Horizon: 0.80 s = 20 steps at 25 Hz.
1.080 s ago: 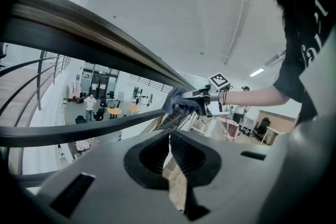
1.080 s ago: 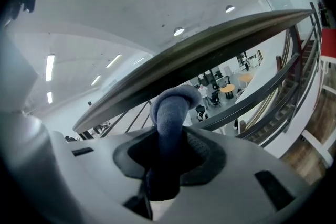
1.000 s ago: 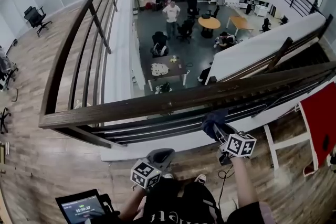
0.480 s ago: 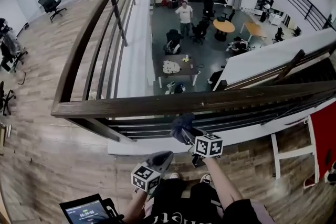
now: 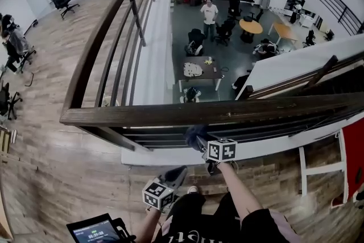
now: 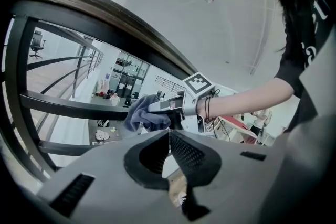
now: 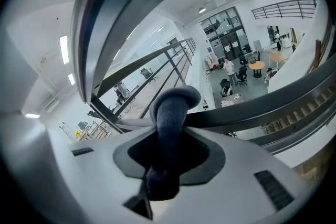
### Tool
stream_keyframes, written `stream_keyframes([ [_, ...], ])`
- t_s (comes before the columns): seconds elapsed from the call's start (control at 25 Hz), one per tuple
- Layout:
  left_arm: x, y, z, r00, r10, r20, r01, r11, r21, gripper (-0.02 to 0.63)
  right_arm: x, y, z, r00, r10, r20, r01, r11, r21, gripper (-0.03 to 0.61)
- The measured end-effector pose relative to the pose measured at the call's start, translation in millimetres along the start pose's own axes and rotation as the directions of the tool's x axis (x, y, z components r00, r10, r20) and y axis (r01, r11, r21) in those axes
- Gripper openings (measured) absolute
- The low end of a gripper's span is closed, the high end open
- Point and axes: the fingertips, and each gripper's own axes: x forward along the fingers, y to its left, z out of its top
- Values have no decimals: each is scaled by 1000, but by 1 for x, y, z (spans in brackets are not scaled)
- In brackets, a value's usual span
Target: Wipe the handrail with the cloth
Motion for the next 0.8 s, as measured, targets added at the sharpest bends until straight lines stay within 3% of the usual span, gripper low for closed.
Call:
stream_keyframes([
  [0.44,65,-36,15,1000,-15,-14,15,999,31,5,-52,-105,16,996,-84,21,82,994,72,104],
  [0.8,170,-118,24,997,-68,-32,70,996,59,5,-139,-232,32,992,-111,58,102,986,134,104],
])
